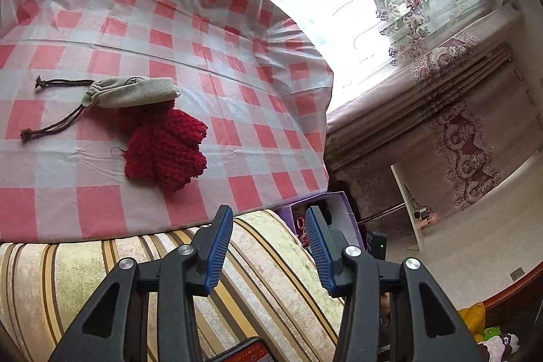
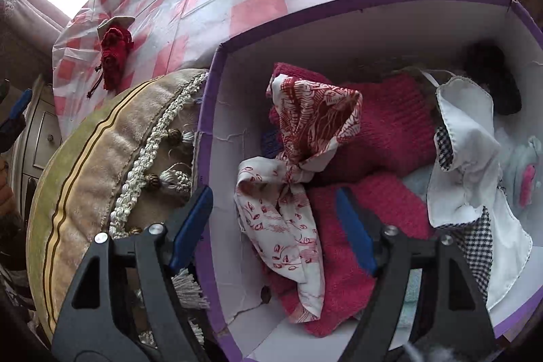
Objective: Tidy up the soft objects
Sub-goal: 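Carry the scarf into the box and open the right tool, then move both open tools back over the remaining items, then grasp the red fuzzy knit toy with the left tool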
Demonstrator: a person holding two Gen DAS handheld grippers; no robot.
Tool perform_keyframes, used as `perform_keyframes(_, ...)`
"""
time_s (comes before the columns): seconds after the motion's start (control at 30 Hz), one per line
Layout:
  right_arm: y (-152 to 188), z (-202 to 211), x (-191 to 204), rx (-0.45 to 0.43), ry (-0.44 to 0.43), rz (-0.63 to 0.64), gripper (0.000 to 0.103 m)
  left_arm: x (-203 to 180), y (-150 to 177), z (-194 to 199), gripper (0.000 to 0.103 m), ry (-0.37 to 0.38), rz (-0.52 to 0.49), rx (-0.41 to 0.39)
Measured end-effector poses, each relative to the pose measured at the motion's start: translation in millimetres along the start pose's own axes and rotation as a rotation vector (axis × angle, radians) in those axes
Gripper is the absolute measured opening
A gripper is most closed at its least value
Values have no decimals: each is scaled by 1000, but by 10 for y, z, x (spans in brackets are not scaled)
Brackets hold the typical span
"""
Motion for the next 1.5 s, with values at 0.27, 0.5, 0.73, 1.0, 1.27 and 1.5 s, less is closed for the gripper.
perform_keyframes(0.27, -97, 530, 105, -112, 90, 74, 82, 398, -28, 201, 46, -68, 55, -58)
perform_keyframes(0.5, -549, 495, 760, -144, 100, 217, 84, 785, -112, 382, 49, -105, 130, -118)
perform_keyframes(0.73, -1102, 169, 1740, -143, 104, 458, 85, 1102, -156, 130, 62, -176, 151, -34)
perform_keyframes(1.0, -1542, 20, 2385, -179, 91, 545, 85, 1270, -580, -514, 67, -152, 182, 55)
perform_keyframes(1.27, -1721, -62, 2393, -178, 90, 521, 87, 1589, -850, -936, 71, -241, 181, 94)
perform_keyframes(1.5, -1801, -139, 2356, -171, 89, 493, 87, 1421, -866, -1175, 28, -223, 50, 150)
Point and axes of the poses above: each gripper's, at about its wrist camera, not at the fingertips, and z roughly against the way its jaws point, x to its left, y to its underside, the point moved 9 cm from there along -z, roughly the way its jaws point
